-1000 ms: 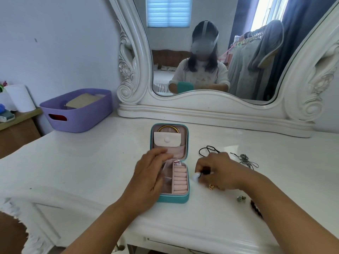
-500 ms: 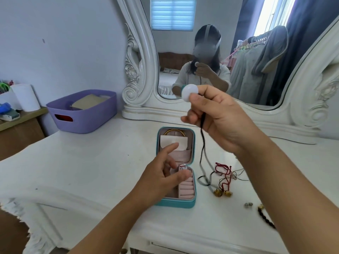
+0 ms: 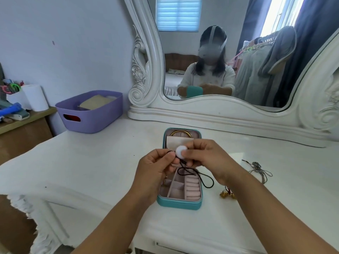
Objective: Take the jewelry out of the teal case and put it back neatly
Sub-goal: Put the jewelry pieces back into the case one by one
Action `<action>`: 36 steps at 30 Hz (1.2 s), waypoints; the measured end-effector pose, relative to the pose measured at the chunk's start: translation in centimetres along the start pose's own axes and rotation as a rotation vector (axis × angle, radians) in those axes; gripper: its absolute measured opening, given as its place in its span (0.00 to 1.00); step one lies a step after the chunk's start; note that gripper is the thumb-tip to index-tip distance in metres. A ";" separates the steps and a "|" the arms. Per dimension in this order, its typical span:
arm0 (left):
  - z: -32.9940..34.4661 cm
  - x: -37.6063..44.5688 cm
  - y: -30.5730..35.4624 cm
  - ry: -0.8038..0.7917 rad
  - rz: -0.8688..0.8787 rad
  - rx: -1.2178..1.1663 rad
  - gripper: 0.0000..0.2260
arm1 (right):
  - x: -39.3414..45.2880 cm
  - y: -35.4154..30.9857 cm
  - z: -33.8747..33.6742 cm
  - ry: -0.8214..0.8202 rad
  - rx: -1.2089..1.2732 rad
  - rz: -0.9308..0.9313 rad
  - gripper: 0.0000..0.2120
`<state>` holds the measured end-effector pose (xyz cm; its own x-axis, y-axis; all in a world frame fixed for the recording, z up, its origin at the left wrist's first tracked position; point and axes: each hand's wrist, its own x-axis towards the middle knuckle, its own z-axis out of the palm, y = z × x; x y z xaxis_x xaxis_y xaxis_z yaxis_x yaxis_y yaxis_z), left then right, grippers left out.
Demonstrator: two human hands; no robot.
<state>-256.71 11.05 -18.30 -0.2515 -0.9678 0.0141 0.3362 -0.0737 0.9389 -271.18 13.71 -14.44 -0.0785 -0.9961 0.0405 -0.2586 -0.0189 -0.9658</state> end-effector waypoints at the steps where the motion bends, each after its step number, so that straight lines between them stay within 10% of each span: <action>1: 0.1 0.0 -0.1 0.025 0.012 0.015 0.05 | -0.1 0.5 0.0 -0.017 -0.032 0.019 0.02; 6: -0.1 -0.1 -0.6 0.146 0.142 0.240 0.06 | -0.5 1.9 0.3 0.018 -0.262 -0.050 0.03; 12: -0.2 -1.0 -0.7 -0.064 0.373 0.625 0.07 | -0.3 2.8 0.5 -0.067 -0.584 -0.223 0.09; 19: 0.0 -0.5 -0.7 -0.102 0.279 0.718 0.10 | -0.8 2.2 -2.5 -0.008 -0.403 -0.125 0.11; 26: 0.6 0.4 -0.5 -0.126 0.211 0.900 0.09 | -1.8 1.8 -3.5 -0.127 -0.783 0.173 0.16; 36: -0.3 0.2 -0.6 -0.305 0.373 1.045 0.05 | -0.9 1.0 -1.3 0.067 -0.255 0.053 0.05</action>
<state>-256.68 10.84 -18.98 -0.5515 -0.7783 0.3004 -0.4447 0.5789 0.6835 -272.60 14.73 -15.10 -0.1592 -0.9871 0.0167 -0.4859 0.0637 -0.8717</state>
